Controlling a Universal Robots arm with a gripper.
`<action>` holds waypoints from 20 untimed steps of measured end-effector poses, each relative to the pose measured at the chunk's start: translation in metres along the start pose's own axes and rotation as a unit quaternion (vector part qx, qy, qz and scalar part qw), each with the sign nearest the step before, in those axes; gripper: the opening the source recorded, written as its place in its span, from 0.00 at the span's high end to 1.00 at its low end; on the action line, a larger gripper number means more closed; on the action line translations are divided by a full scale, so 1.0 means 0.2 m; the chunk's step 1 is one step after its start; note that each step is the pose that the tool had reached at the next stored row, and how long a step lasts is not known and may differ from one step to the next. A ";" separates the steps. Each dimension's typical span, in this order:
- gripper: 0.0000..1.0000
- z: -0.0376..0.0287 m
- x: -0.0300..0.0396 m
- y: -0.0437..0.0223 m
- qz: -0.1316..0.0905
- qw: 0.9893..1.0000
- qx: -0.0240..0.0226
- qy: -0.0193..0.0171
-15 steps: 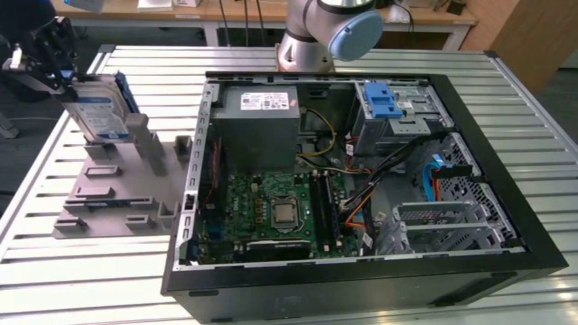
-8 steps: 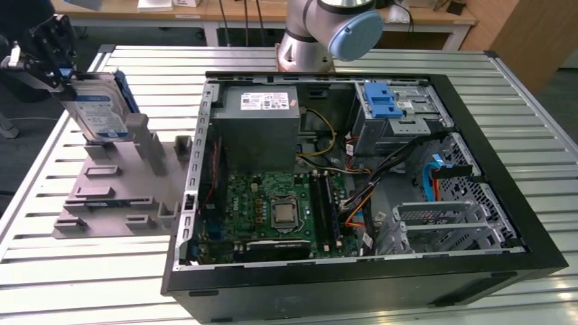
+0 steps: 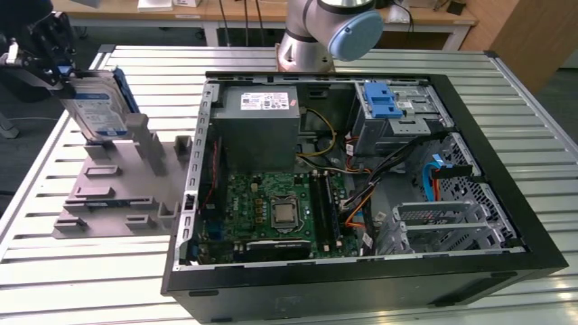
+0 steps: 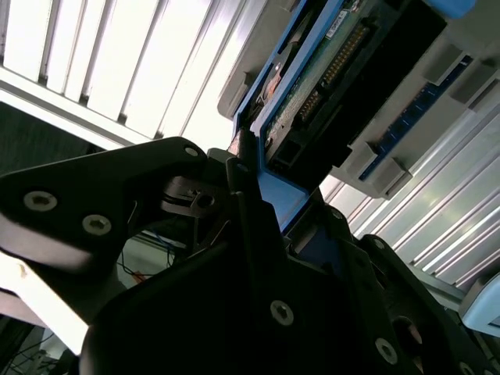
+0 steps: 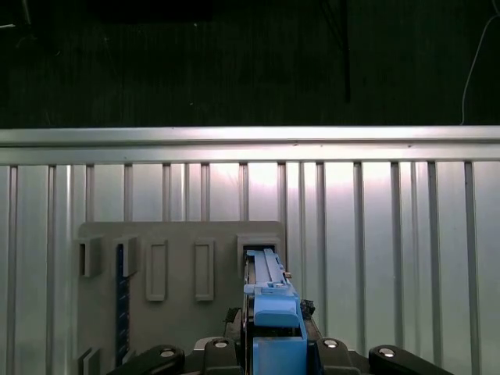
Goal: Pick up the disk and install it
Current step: 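Pick up the disk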
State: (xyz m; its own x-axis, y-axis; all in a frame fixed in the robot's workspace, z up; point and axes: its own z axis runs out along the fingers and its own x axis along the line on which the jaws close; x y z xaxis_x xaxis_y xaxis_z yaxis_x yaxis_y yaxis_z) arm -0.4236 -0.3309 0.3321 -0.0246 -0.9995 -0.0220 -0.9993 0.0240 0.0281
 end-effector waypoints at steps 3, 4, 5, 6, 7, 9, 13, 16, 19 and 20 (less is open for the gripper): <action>0.64 -0.008 -0.001 0.000 0.000 1.000 0.000 0.000; 0.64 -0.010 -0.001 0.000 0.000 1.000 0.000 0.000; 0.64 -0.013 -0.001 0.000 0.000 1.000 0.000 0.000; 0.64 -0.015 -0.001 0.000 0.000 1.000 0.000 0.000; 0.64 -0.018 -0.001 0.001 0.000 1.000 0.000 0.000; 0.64 -0.023 -0.002 0.001 0.000 1.000 0.000 0.000; 0.64 -0.035 -0.003 0.001 0.000 1.000 0.000 0.000; 0.64 -0.043 -0.004 0.001 0.000 1.000 0.000 0.000; 0.64 -0.051 -0.004 0.002 0.000 1.000 0.000 0.000; 0.64 -0.054 -0.004 0.002 0.000 1.000 0.000 0.000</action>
State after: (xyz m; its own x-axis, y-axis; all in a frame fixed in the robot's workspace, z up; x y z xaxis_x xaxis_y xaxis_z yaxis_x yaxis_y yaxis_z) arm -0.4236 -0.3303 0.3429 -0.0246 -0.9995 -0.0217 -0.9993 0.0240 0.0281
